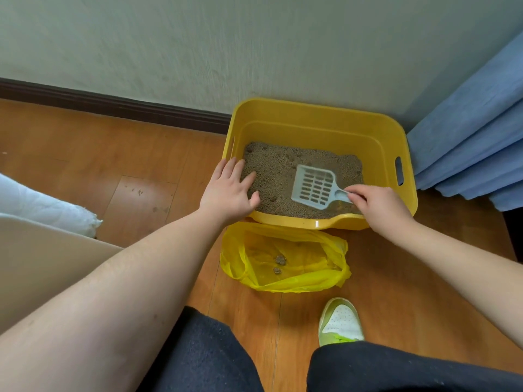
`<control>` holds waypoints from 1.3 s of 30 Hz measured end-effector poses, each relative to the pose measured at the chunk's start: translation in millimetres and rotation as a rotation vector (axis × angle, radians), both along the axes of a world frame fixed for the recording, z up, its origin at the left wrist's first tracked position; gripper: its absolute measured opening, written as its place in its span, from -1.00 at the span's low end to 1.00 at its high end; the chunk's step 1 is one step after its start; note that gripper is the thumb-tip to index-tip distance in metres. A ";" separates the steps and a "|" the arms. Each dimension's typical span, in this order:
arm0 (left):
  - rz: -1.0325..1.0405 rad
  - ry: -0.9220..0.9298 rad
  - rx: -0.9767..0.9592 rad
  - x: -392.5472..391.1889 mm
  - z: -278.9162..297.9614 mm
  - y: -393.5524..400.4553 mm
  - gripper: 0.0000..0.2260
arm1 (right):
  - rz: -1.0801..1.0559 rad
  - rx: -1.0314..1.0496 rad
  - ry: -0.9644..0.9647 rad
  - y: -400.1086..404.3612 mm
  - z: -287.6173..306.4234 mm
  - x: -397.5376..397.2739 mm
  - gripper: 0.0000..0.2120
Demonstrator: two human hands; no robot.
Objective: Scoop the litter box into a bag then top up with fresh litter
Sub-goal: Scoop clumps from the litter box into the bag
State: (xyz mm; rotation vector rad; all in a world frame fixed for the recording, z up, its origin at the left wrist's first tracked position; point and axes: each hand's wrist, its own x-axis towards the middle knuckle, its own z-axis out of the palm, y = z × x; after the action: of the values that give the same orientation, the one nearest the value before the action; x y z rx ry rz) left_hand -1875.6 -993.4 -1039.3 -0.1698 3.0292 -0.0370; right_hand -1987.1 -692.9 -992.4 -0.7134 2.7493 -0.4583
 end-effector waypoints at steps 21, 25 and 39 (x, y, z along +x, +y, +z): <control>-0.011 0.027 0.082 -0.5 -2.4 -4.4 -0.33 | -0.197 0.151 -0.560 -111.5 -76.2 -34.1 -0.73; -0.003 0.051 0.094 -0.5 -4.7 -4.8 -0.36 | -0.272 0.072 -0.651 -109.1 -81.9 -36.2 -0.73; -0.002 0.027 0.068 -0.6 -2.3 -4.0 -0.32 | -0.188 -0.103 -0.487 -21.5 -18.3 -45.9 -0.78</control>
State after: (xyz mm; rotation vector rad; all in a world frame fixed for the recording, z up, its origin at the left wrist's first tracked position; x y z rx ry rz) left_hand -1876.1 -997.4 -1041.6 -0.1635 3.0526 0.0684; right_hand -2033.1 -714.3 -1010.6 -0.3090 2.3484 -0.7113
